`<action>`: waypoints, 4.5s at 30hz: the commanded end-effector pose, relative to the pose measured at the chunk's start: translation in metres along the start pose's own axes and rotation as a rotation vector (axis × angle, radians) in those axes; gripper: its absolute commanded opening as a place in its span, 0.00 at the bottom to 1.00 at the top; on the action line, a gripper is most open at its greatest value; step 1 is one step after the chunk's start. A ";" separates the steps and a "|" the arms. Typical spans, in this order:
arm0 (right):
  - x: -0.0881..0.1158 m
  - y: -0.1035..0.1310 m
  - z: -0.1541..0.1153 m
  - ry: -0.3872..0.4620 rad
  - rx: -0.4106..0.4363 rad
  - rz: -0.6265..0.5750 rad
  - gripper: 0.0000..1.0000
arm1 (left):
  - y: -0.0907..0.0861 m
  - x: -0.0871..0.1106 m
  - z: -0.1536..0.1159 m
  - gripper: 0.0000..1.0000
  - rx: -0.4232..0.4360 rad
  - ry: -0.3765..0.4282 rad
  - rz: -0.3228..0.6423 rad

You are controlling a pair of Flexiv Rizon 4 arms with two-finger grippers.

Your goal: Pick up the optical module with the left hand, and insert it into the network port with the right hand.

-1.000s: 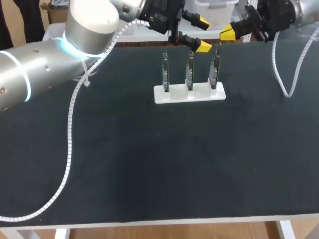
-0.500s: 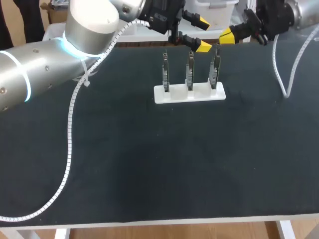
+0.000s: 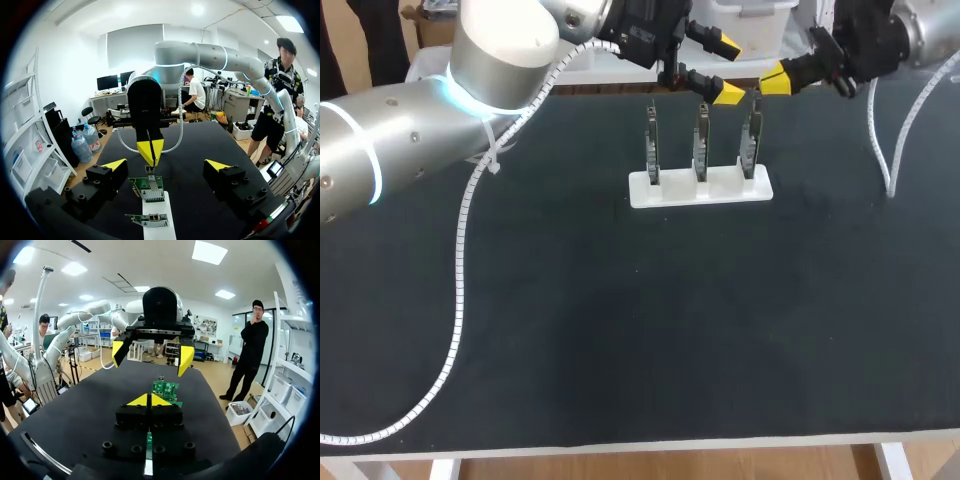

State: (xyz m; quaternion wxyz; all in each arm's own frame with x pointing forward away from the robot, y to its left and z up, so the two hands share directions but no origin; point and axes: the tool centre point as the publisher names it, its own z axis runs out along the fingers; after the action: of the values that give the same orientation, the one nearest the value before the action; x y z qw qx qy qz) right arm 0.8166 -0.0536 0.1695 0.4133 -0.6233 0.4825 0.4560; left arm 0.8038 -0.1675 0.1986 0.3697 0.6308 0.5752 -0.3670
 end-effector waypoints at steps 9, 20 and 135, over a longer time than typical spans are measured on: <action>-0.004 -0.006 -0.001 0.010 0.005 -0.015 0.00 | 0.002 -0.001 0.001 1.00 0.004 0.005 -0.002; 0.008 -0.005 0.000 0.006 0.006 0.014 0.00 | 0.002 -0.001 0.001 1.00 0.004 0.005 -0.002; -0.011 0.001 -0.020 0.033 0.065 -0.035 1.00 | 0.002 -0.001 0.001 1.00 0.004 0.005 -0.002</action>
State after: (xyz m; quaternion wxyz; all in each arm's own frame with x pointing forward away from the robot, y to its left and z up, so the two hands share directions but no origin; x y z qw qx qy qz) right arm 0.8284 -0.0729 0.1834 0.4238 -0.6304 0.4833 0.4352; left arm 0.8038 -0.1675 0.1986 0.3697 0.6308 0.5752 -0.3670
